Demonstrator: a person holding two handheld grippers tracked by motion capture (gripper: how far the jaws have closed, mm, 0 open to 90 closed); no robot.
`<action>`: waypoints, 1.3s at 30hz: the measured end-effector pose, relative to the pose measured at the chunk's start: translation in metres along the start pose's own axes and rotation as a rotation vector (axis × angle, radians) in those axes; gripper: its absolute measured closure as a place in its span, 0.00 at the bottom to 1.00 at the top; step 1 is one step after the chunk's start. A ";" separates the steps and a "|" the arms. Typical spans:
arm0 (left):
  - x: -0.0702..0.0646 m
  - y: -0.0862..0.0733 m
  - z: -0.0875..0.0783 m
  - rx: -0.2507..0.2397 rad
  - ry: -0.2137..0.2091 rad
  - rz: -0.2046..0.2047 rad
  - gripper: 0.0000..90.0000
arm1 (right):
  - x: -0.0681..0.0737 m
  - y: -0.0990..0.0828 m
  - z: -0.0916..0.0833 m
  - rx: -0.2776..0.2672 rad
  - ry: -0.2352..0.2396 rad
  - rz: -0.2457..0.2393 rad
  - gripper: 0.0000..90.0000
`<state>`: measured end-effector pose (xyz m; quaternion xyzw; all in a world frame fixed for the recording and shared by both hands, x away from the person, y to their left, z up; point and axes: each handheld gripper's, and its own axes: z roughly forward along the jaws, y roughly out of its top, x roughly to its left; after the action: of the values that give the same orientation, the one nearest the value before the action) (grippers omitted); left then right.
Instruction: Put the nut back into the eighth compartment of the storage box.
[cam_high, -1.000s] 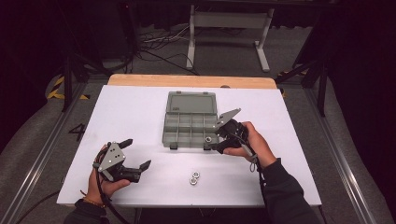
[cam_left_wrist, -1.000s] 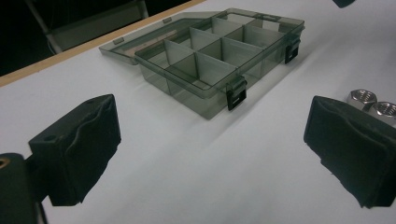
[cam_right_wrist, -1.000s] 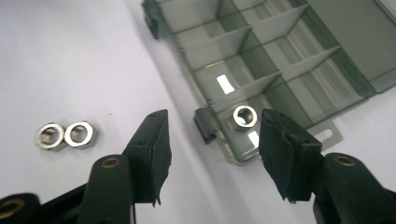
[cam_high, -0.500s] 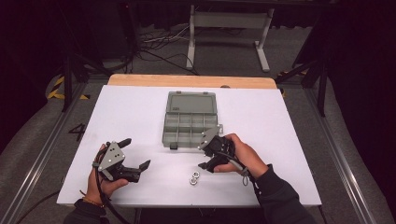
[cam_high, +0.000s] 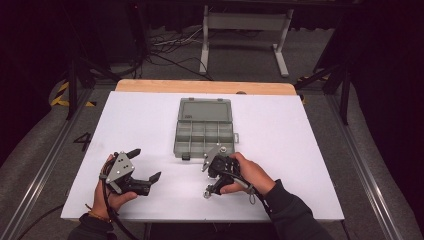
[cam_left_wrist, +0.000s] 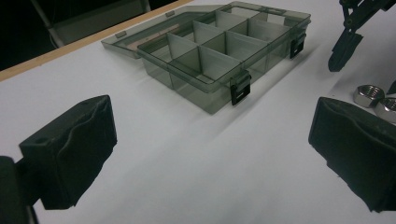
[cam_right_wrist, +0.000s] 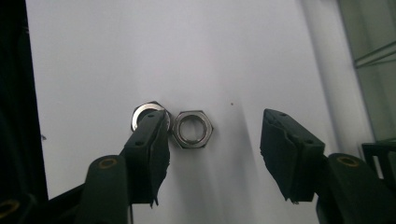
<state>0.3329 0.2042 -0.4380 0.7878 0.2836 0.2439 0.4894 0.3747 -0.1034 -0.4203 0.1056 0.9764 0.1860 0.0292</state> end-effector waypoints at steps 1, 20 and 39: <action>0.000 0.000 0.000 0.001 0.001 0.000 0.02 | 0.000 0.000 0.001 0.005 0.000 -0.001 0.49; -0.001 0.000 0.001 0.013 0.000 -0.004 0.02 | 0.004 0.002 0.008 0.044 -0.014 -0.018 0.75; 0.000 0.000 0.000 -0.005 0.000 -0.011 0.02 | 0.001 0.002 -0.002 0.019 -0.030 -0.015 0.78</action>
<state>0.3333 0.2041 -0.4383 0.7850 0.2870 0.2419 0.4928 0.3739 -0.1024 -0.4174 0.1015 0.9783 0.1750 0.0443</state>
